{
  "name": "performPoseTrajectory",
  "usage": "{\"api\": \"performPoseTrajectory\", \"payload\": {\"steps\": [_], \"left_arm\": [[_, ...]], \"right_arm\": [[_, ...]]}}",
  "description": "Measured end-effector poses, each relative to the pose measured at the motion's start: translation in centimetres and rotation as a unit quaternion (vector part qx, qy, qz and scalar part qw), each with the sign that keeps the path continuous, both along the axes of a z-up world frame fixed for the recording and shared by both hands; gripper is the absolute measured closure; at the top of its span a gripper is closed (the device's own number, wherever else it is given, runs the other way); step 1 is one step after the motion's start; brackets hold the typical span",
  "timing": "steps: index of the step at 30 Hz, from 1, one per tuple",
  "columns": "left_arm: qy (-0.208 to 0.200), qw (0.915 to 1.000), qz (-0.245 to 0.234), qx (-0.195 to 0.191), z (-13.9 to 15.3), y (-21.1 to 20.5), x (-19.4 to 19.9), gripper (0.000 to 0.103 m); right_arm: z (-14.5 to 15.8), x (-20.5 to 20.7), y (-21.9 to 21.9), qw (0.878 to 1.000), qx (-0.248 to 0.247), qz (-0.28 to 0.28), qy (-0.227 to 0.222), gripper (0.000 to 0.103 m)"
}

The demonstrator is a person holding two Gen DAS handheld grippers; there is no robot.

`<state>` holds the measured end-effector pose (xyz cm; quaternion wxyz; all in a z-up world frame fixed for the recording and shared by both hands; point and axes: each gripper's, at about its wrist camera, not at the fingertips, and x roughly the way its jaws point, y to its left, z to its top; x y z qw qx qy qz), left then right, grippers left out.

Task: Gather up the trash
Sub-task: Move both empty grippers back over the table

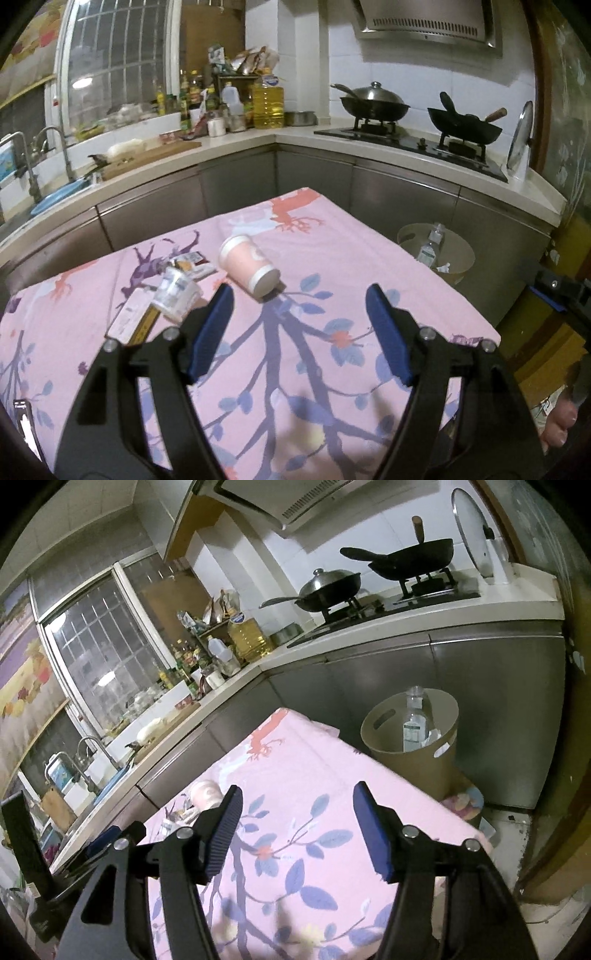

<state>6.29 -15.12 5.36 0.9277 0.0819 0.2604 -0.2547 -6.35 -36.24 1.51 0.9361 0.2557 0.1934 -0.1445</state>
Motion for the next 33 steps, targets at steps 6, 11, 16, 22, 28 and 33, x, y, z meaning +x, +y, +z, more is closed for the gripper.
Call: {"api": "performPoseTrajectory", "payload": {"steps": [6,11,16,22,28,33], "left_arm": [[-0.014,0.9999,0.005,-0.004,0.3,1.4,-1.0,0.032],[-0.025,0.9996,0.013,-0.002,0.3,2.1,-1.2,0.028],[-0.032,0.9992,0.026,-0.001,0.1,3.0,-0.8,0.028],[-0.027,0.9982,0.054,0.002,-0.9,4.8,0.6,0.028],[-0.010,0.9959,0.089,0.001,-2.1,7.1,2.9,0.028],[0.003,0.9924,0.123,0.002,-3.2,9.9,4.9,0.028]], "right_arm": [[-0.4,-0.5,1.2,1.000,-0.002,0.002,0.016,0.040],[-0.4,-0.6,2.1,1.000,-0.006,0.004,0.020,0.039],[-0.6,-0.4,2.3,1.000,-0.006,0.007,0.022,0.038],[-1.7,1.2,3.1,0.999,0.000,0.023,0.038,0.037],[-2.9,4.1,4.3,0.997,0.003,0.049,0.061,0.037],[-3.7,6.6,5.8,0.994,0.002,0.074,0.074,0.037]]}}
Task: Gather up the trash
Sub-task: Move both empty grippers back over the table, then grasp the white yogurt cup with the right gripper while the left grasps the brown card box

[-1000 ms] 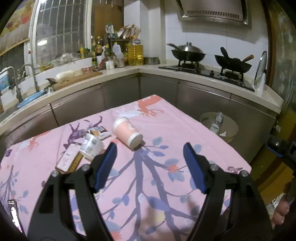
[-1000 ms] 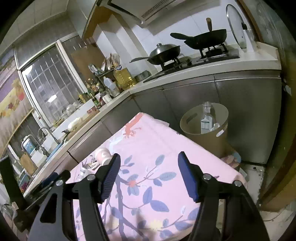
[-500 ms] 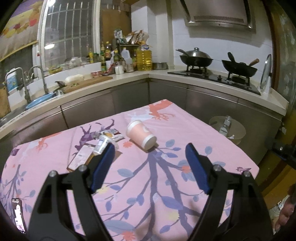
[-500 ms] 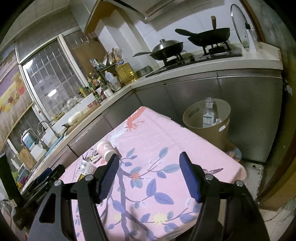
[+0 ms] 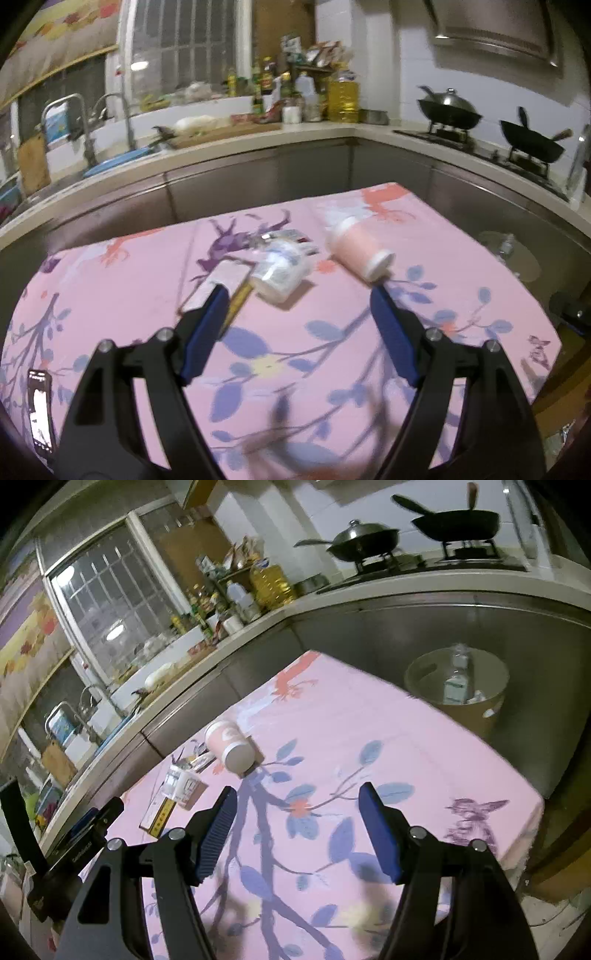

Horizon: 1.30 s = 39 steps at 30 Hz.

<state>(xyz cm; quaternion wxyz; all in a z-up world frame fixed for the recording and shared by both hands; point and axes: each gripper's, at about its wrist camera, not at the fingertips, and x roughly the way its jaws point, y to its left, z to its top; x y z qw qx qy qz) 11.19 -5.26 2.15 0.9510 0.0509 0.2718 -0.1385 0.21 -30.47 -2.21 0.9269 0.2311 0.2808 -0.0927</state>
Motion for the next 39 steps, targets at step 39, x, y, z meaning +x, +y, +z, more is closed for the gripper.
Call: {"api": "performPoseTrajectory", "payload": {"steps": [39], "left_arm": [[0.113,0.9919,0.004,0.058,-8.6,7.4,14.1,0.021]], "right_arm": [[-5.1,20.8,12.7,0.974,0.107,0.184,0.082,0.033]]}}
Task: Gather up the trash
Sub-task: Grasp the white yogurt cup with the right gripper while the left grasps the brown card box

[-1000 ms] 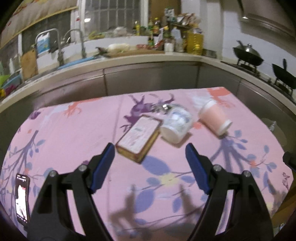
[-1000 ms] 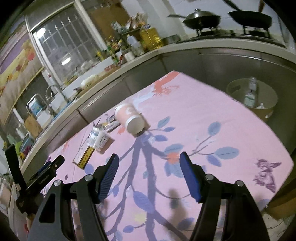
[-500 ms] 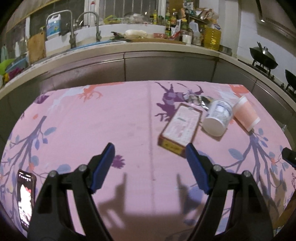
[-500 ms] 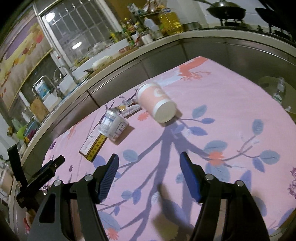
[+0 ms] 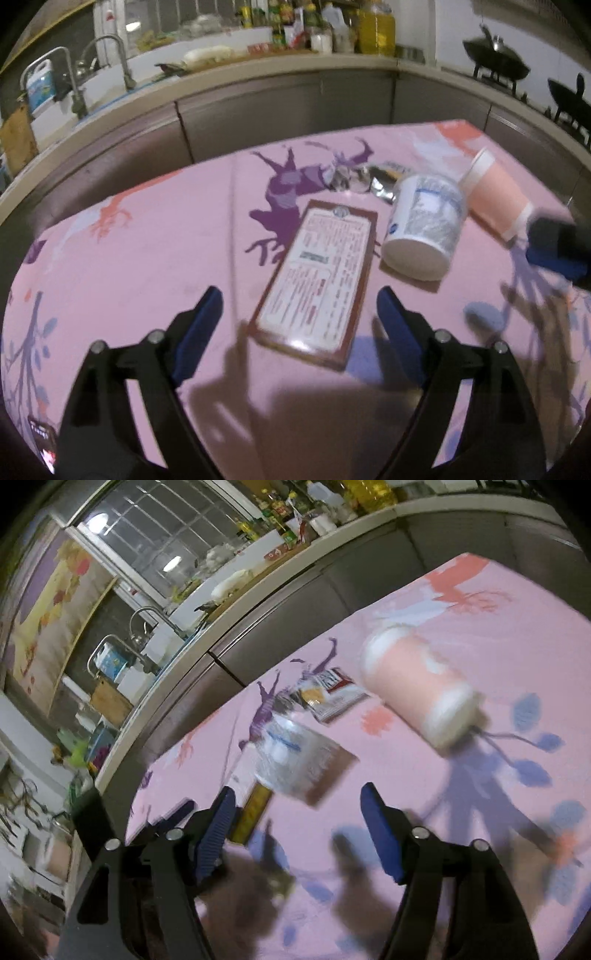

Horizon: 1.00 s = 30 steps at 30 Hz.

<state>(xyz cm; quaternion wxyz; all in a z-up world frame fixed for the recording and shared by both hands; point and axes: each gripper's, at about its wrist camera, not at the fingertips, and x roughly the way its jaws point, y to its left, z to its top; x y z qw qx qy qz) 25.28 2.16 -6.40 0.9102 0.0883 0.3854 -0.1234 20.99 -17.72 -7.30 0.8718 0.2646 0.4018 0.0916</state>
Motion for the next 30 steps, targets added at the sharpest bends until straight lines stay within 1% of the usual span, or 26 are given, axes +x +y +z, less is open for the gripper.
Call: {"api": "performPoseTrajectory", "payload": {"steps": [3,4,7,10,12,14,17,18,19,20,25,30], "left_arm": [[0.019,0.9998,0.007,-0.009,-0.8,-0.1,1.3,0.021],[0.019,0.9997,0.008,-0.012,-0.9,0.0,1.5,0.021],[0.017,0.9998,0.010,-0.005,-1.3,-0.1,1.6,0.021],[0.030,0.9995,0.010,-0.009,-2.0,-0.1,1.8,0.031],[0.026,0.9995,0.016,-0.008,-1.9,0.0,1.8,0.033],[0.026,0.9994,0.017,-0.013,-1.9,0.2,1.8,0.035],[0.023,0.9995,0.017,-0.017,-2.0,0.4,1.6,0.039],[0.022,0.9995,0.016,-0.017,-1.9,0.4,1.6,0.040],[0.021,0.9995,0.015,-0.018,-1.9,0.4,1.5,0.041],[0.021,0.9995,0.015,-0.019,-1.9,0.4,1.5,0.041],[0.025,0.9991,0.021,-0.027,-1.7,0.9,1.2,0.042],[0.019,0.9986,0.027,-0.041,-0.8,1.9,-0.3,0.042]], "right_arm": [[-0.8,2.7,0.5,0.999,0.024,-0.011,0.026,0.033],[-1.1,3.5,0.7,0.999,0.027,-0.016,0.035,0.033],[-2.1,5.5,1.3,0.997,0.035,-0.029,0.056,0.033],[-2.9,6.6,1.4,0.995,0.043,-0.044,0.072,0.033],[-3.3,6.8,1.5,0.994,0.044,-0.054,0.079,0.033],[-3.7,6.9,1.5,0.995,0.035,-0.061,0.076,0.033],[-4.0,6.7,1.5,0.995,0.038,-0.065,0.070,0.033],[-4.0,6.6,1.5,0.995,0.037,-0.067,0.067,0.034],[-3.9,6.5,1.6,0.995,0.038,-0.063,0.061,0.041],[-3.8,6.5,1.7,0.996,0.036,-0.059,0.057,0.042],[-3.1,5.9,2.5,0.998,0.015,-0.045,0.043,0.043],[-1.9,3.7,2.5,0.999,0.003,-0.024,0.023,0.044]]}}
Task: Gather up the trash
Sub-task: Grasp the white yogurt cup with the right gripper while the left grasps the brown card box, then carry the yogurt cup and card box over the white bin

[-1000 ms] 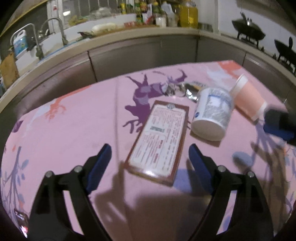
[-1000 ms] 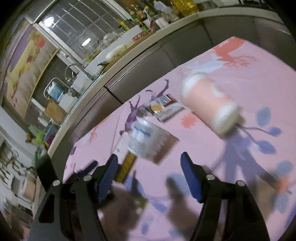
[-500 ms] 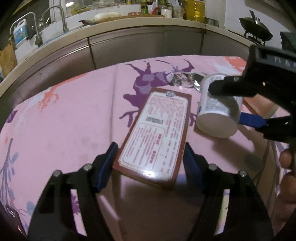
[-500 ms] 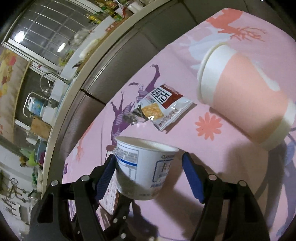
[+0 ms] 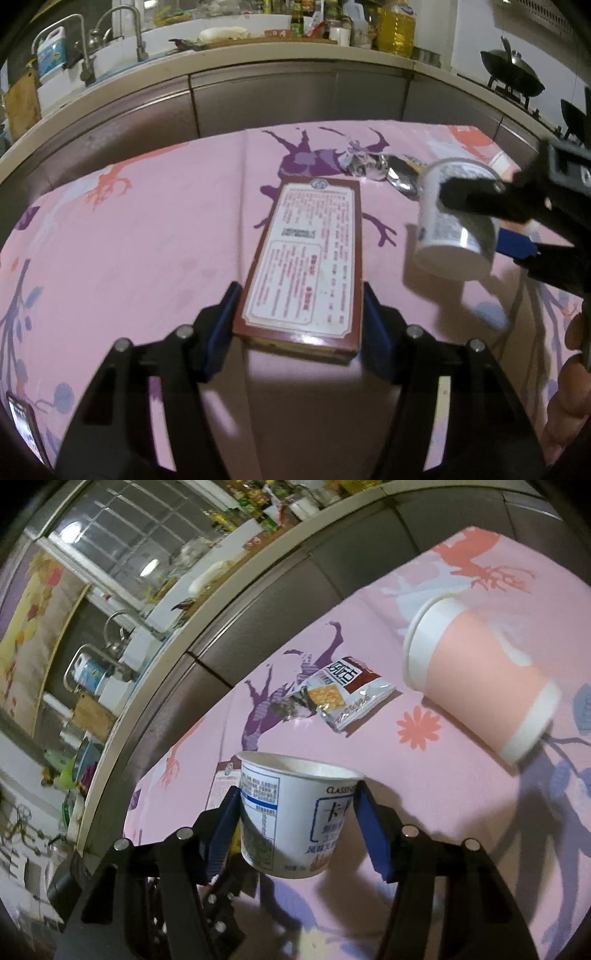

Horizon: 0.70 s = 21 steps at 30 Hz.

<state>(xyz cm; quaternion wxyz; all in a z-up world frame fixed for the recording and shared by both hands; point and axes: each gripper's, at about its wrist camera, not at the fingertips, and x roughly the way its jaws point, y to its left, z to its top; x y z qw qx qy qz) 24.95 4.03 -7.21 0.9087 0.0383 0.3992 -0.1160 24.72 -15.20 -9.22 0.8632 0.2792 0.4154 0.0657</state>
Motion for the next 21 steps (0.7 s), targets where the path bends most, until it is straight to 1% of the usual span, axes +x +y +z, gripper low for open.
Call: {"api": "performPoseTrajectory", "payload": {"steps": [4,8,12,14,16,21], "left_arm": [[-0.003,0.9999,-0.001,-0.012,0.6,0.7,-2.1,0.042],[0.005,0.9995,-0.014,-0.028,0.5,0.8,-4.3,0.042],[0.035,0.9962,-0.049,-0.063,-0.1,0.2,-6.3,0.042],[0.051,0.9928,-0.071,-0.083,-0.2,-0.9,-7.1,0.042],[0.057,0.9904,-0.089,-0.090,-0.1,-2.5,-7.5,0.042],[0.057,0.9858,-0.138,-0.076,0.9,-8.3,-8.0,0.043]], "right_arm": [[0.9,-2.3,0.2,0.999,-0.021,0.025,-0.013,0.044],[1.2,-5.4,-0.1,0.998,-0.044,0.049,-0.019,0.044],[0.7,-8.7,-1.4,0.996,-0.066,0.057,-0.017,0.044],[0.5,-10.3,-2.5,0.996,-0.073,0.051,-0.018,0.044],[0.3,-11.6,-3.9,0.996,-0.077,0.040,-0.020,0.044],[0.5,-14.3,-9.5,0.997,-0.065,-0.009,-0.033,0.044]]}}
